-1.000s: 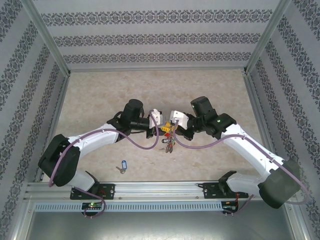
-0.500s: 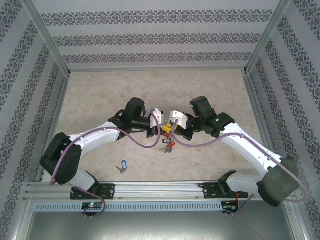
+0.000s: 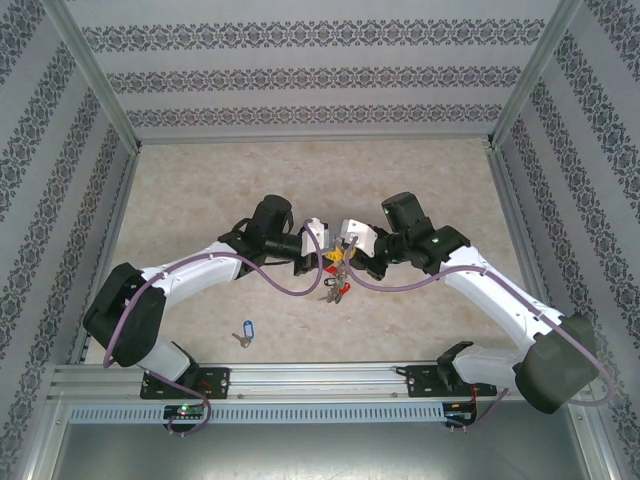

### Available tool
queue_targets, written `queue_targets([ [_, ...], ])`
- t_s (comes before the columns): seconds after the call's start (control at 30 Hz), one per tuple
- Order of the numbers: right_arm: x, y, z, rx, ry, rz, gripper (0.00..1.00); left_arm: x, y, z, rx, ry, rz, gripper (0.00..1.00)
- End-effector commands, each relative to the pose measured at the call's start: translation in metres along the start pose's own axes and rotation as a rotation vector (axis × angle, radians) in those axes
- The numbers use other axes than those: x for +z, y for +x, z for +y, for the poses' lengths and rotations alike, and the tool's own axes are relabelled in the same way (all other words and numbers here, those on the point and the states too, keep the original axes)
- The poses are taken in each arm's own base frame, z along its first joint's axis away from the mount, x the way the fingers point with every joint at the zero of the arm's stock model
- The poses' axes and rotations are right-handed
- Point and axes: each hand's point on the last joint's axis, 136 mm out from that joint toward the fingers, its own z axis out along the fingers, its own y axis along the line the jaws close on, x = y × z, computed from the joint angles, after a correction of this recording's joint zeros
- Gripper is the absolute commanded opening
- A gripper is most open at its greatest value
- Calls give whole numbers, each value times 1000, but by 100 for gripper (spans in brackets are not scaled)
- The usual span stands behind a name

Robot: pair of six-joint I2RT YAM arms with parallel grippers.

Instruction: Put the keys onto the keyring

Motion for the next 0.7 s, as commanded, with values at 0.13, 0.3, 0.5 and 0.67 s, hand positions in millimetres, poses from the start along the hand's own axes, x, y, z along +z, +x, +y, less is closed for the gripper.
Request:
queue_targets([
  [0.13, -2, -3, 5, 14, -5, -52, 10, 1, -20, 8, -6, -38, -109, 0],
  [0.3, 4, 22, 1, 80, 28, -27, 18, -3, -31, 10, -27, -67, -201, 0],
  [0.5, 6, 26, 0, 144, 28, -79, 16, -6, -42, 8, -49, -61, -285, 0],
  [0.67, -1, 20, -3, 156, 51, -101, 17, -4, -39, 8, -59, -55, -279, 0],
])
